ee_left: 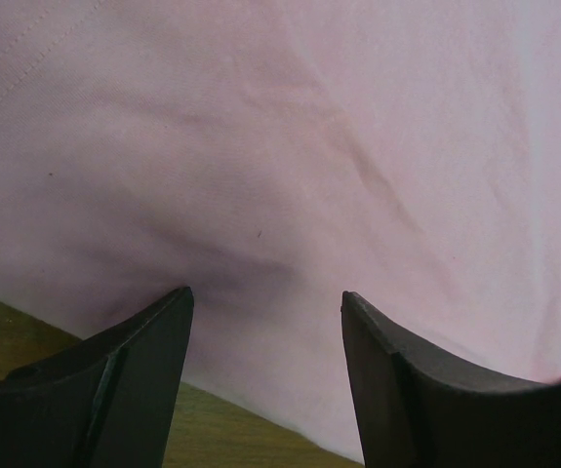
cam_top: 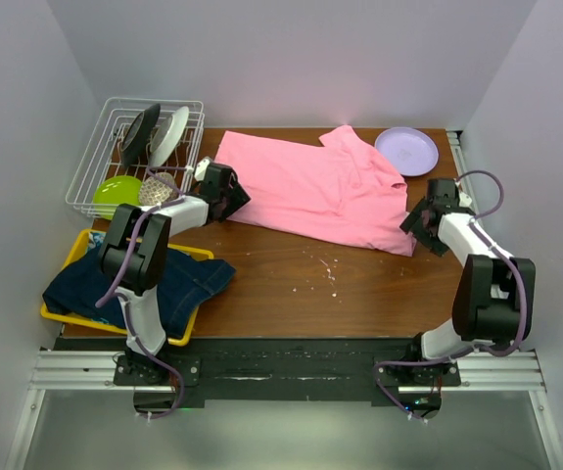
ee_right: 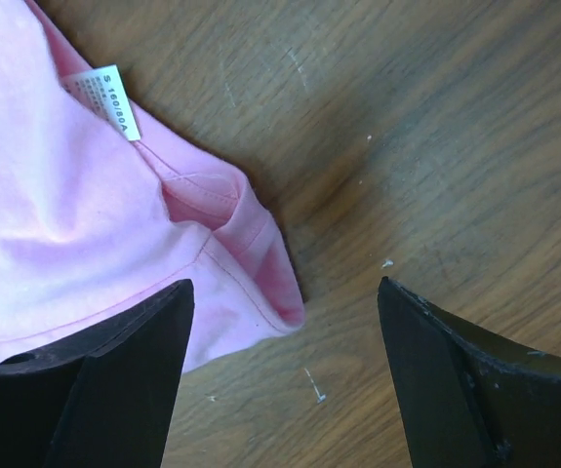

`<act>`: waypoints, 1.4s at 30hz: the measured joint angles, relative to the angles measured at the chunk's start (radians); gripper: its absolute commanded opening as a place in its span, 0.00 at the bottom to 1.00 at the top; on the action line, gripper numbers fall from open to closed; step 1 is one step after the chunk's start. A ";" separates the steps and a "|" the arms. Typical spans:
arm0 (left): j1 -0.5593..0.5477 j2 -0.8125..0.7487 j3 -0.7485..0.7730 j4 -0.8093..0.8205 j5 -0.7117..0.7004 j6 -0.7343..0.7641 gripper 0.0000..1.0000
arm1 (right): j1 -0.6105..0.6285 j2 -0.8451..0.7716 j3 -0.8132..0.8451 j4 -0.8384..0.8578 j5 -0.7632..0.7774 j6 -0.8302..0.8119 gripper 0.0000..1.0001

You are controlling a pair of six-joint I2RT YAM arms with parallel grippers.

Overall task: Fold and stack the mixed laundry pile
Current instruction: Fold the T-shirt at the center of the board.

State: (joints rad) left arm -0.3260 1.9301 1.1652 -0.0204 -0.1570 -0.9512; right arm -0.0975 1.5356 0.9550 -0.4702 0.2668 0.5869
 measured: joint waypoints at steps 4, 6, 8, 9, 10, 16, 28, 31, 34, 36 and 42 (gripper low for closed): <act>0.000 0.000 0.000 -0.003 0.000 0.000 0.68 | -0.014 -0.018 -0.029 0.045 -0.043 0.009 0.76; 0.000 -0.001 0.000 -0.003 0.000 0.000 0.68 | -0.014 -0.010 -0.035 0.069 -0.061 0.014 0.74; 0.000 -0.003 0.000 -0.007 0.000 0.000 0.68 | -0.014 0.000 -0.047 0.107 -0.084 0.019 0.73; 0.000 -0.003 0.000 -0.008 0.000 0.000 0.68 | -0.014 0.007 -0.052 0.123 -0.094 0.022 0.71; 0.000 -0.004 0.000 -0.010 0.000 0.000 0.68 | -0.014 0.016 -0.058 0.140 -0.104 0.024 0.70; 0.001 -0.011 0.000 -0.026 0.000 0.000 0.68 | -0.014 0.087 -0.064 0.175 -0.128 0.042 0.47; 0.004 -0.097 -0.024 -0.075 -0.033 0.000 0.70 | -0.019 0.120 -0.008 0.067 -0.048 0.090 0.03; 0.004 -0.133 -0.042 -0.084 -0.053 0.000 0.70 | -0.048 0.118 0.021 -0.043 0.000 0.119 0.00; 0.004 -0.175 -0.067 -0.103 -0.070 -0.004 0.71 | -0.092 0.117 0.053 -0.167 0.050 0.160 0.00; 0.004 -0.200 -0.084 -0.116 -0.082 -0.010 0.71 | -0.111 0.117 0.064 -0.239 0.077 0.190 0.00; 0.004 -0.256 -0.134 -0.154 -0.121 -0.026 0.72 | -0.155 0.126 0.064 -0.428 0.109 0.256 0.00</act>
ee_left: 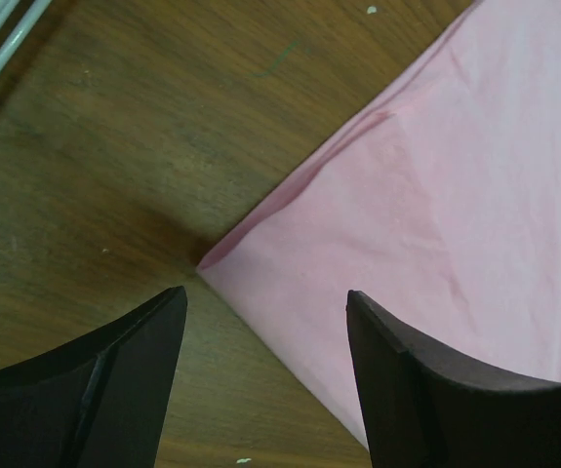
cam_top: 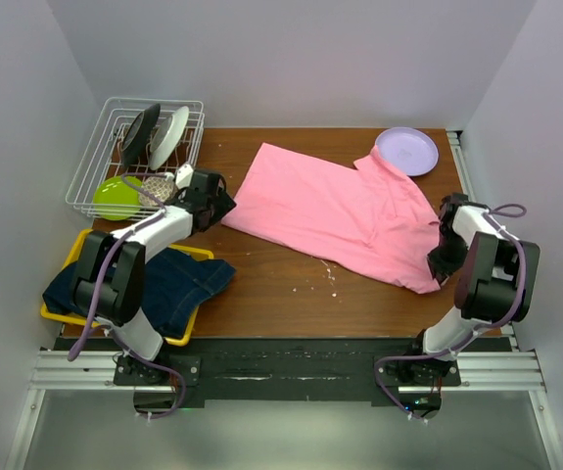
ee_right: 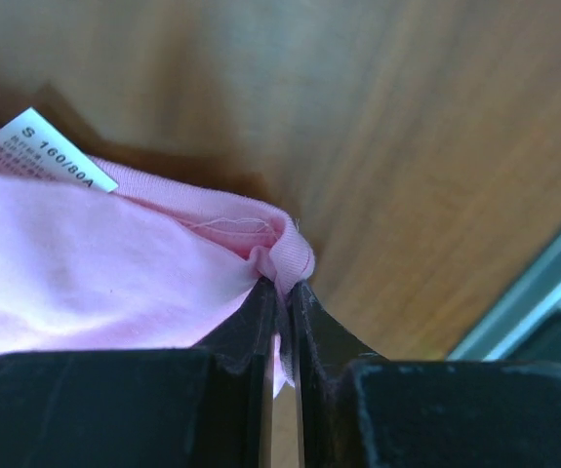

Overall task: Fold and stack the mixed laundry pile
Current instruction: Fold the T-shirt at the center of the board.

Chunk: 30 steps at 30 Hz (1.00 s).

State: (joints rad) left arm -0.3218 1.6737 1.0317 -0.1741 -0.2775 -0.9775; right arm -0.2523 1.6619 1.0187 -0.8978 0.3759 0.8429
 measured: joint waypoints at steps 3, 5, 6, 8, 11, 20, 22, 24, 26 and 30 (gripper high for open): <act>0.000 -0.002 -0.005 -0.019 -0.014 -0.003 0.71 | -0.021 0.003 0.000 -0.066 0.001 0.012 0.00; -0.002 -0.002 -0.005 -0.027 -0.021 -0.003 0.70 | -0.027 0.000 0.000 -0.091 0.001 0.014 0.00; -0.002 -0.002 -0.005 -0.030 -0.023 -0.003 0.68 | -0.029 -0.003 0.000 -0.100 0.001 0.014 0.00; -0.002 0.002 -0.003 -0.039 -0.029 -0.003 0.65 | -0.028 -0.009 0.000 -0.104 0.000 0.014 0.00; -0.002 0.015 -0.004 -0.045 -0.031 -0.003 0.61 | -0.029 -0.010 0.003 -0.106 0.000 0.013 0.00; -0.006 0.083 -0.004 -0.003 0.001 0.001 0.50 | -0.029 -0.003 0.015 -0.103 0.000 0.006 0.00; -0.010 0.103 -0.004 -0.002 0.004 -0.002 0.50 | -0.029 0.002 0.015 -0.100 0.000 0.004 0.00; -0.016 0.117 -0.004 0.000 0.004 -0.009 0.50 | -0.029 0.007 0.015 -0.100 -0.001 0.002 0.00; -0.021 0.121 -0.004 0.010 0.004 -0.017 0.46 | -0.029 0.012 0.016 -0.098 -0.002 0.001 0.00; -0.027 0.134 -0.004 0.037 0.005 -0.037 0.16 | -0.029 0.016 0.016 -0.090 -0.005 -0.006 0.00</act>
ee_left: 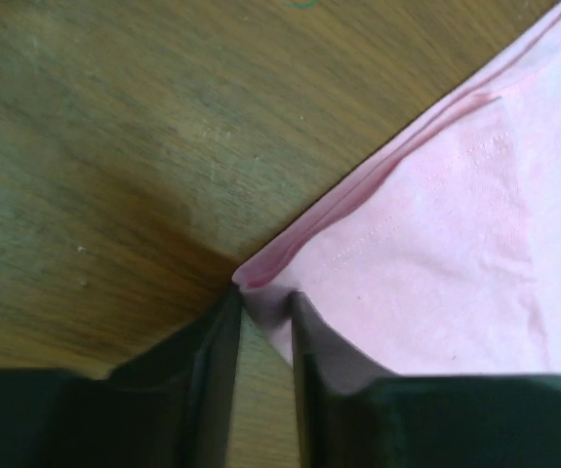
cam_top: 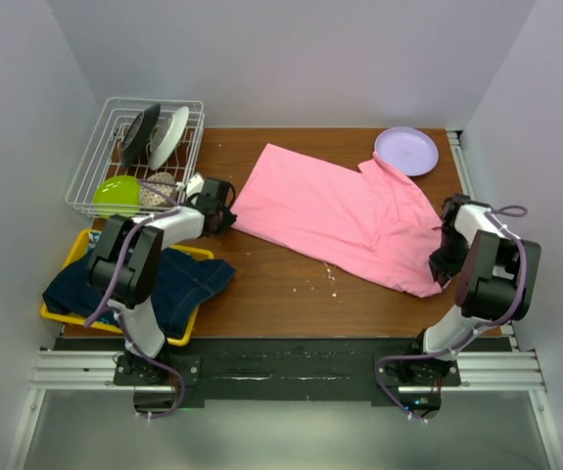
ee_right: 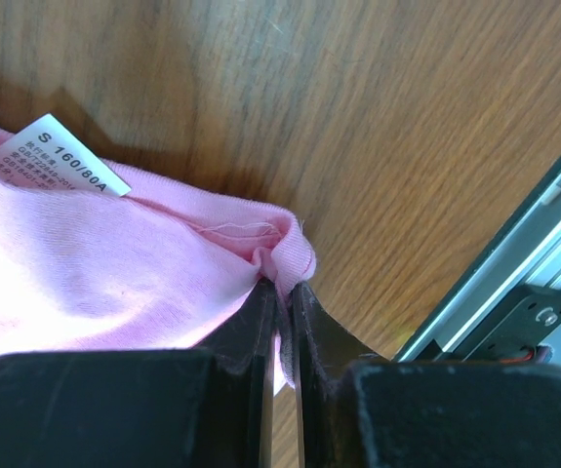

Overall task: Fold and stack the mixed laundry pile
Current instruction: Fold the T-shirt at the center of the board.

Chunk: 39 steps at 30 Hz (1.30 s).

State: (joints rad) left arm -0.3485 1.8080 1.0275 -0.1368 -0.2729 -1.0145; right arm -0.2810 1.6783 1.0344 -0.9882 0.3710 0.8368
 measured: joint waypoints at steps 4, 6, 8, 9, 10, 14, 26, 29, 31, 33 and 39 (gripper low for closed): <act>0.000 0.010 0.000 0.004 -0.009 -0.016 0.00 | 0.000 0.000 0.000 0.014 -0.011 -0.013 0.00; -0.002 0.007 0.000 -0.007 -0.032 -0.022 0.00 | 0.000 0.000 -0.002 0.024 -0.026 -0.024 0.00; -0.003 -0.005 -0.002 -0.026 -0.060 -0.025 0.00 | 0.000 0.000 -0.006 0.037 -0.048 -0.035 0.00; -0.003 -0.018 -0.008 -0.040 -0.076 -0.027 0.00 | 0.000 -0.001 -0.009 0.040 -0.055 -0.040 0.00; -0.003 -0.035 -0.013 -0.058 -0.091 -0.032 0.00 | 0.000 -0.003 -0.013 0.043 -0.067 -0.046 0.00; 0.009 -0.122 -0.051 -0.109 -0.140 -0.052 0.00 | 0.000 -0.032 -0.025 0.045 -0.118 -0.070 0.00; 0.078 -0.268 -0.162 -0.234 -0.224 -0.129 0.04 | 0.014 -0.245 -0.097 0.018 -0.303 -0.108 0.03; 0.080 -0.283 -0.172 -0.253 -0.238 -0.140 0.26 | 0.014 -0.244 -0.121 0.018 -0.319 -0.116 0.35; 0.080 -0.294 -0.175 -0.251 -0.249 -0.153 0.47 | 0.014 -0.243 -0.141 0.019 -0.318 -0.125 0.57; 0.084 -0.312 -0.175 -0.249 -0.260 -0.152 0.63 | 0.014 -0.244 -0.149 0.015 -0.312 -0.134 0.67; 0.082 -0.377 -0.160 -0.246 -0.251 -0.062 0.76 | 0.014 -0.322 -0.075 0.001 -0.257 -0.157 0.71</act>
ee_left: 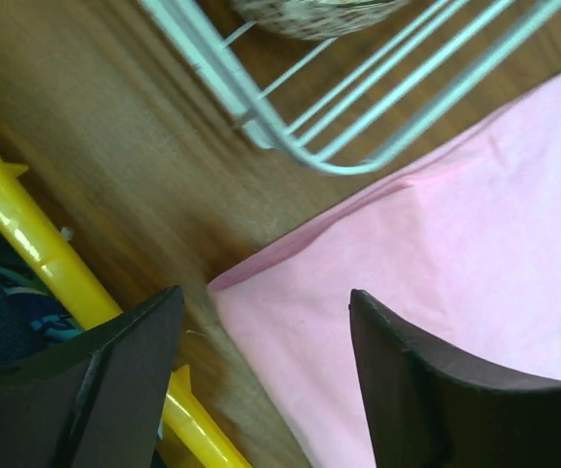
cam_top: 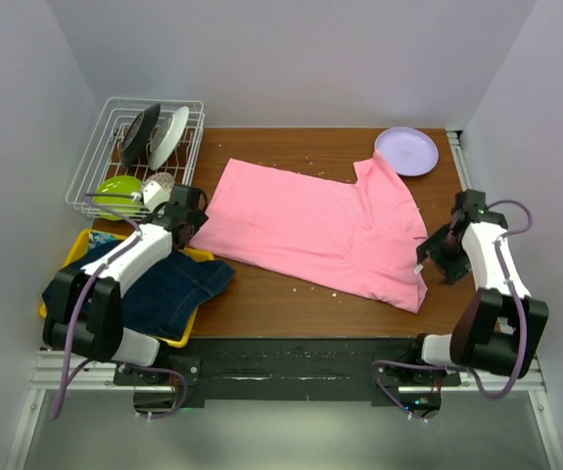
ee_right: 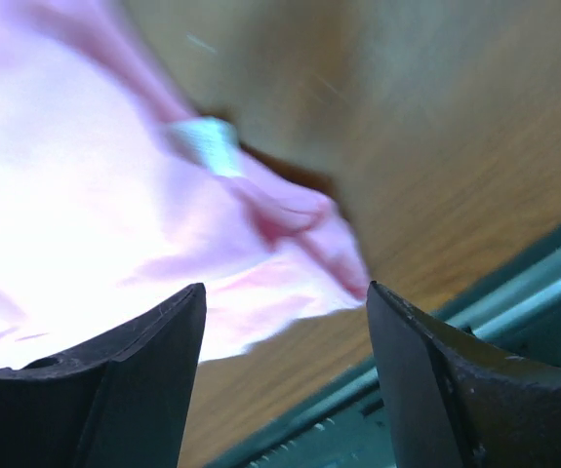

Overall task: Fold and stack the mixed laundry pile
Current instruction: Fold the T-shirt at the center of the board.

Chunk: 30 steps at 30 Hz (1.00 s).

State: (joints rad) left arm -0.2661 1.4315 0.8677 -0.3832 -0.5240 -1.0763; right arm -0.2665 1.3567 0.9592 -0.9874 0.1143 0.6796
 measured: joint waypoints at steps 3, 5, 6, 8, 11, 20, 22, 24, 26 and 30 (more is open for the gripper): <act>-0.033 0.008 0.078 0.004 0.017 0.085 0.76 | 0.003 -0.089 0.092 0.079 -0.010 -0.020 0.68; -0.061 0.042 0.171 0.007 0.032 0.141 0.76 | 0.017 -0.126 0.137 0.180 -0.029 -0.033 0.65; -0.071 0.065 0.217 0.013 0.039 0.164 0.76 | 0.035 -0.129 0.161 0.231 -0.031 -0.037 0.60; -0.088 0.128 0.323 0.042 0.068 0.212 0.76 | 0.089 -0.074 0.220 0.332 -0.029 -0.058 0.57; -0.097 0.229 0.448 0.079 0.105 0.287 0.76 | 0.191 0.098 0.374 0.444 -0.029 -0.097 0.52; -0.096 0.510 0.697 0.089 0.167 0.447 0.76 | 0.318 0.786 0.927 0.585 -0.045 -0.248 0.44; -0.096 0.547 0.733 0.088 0.175 0.468 0.76 | 0.319 0.880 1.017 0.576 -0.031 -0.278 0.44; -0.095 0.571 0.759 0.089 0.181 0.486 0.76 | 0.316 0.954 1.089 0.573 -0.016 -0.307 0.44; -0.092 0.585 0.778 0.090 0.189 0.498 0.76 | 0.315 0.996 1.123 0.572 0.001 -0.331 0.44; -0.078 0.602 0.807 0.098 0.204 0.520 0.76 | 0.312 1.012 1.136 0.572 0.028 -0.357 0.43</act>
State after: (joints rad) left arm -0.3439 2.0338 1.6749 -0.2855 -0.3195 -0.5560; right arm 0.0452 2.3688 2.0949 -0.4152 0.1425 0.3225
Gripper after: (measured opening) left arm 0.761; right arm 0.442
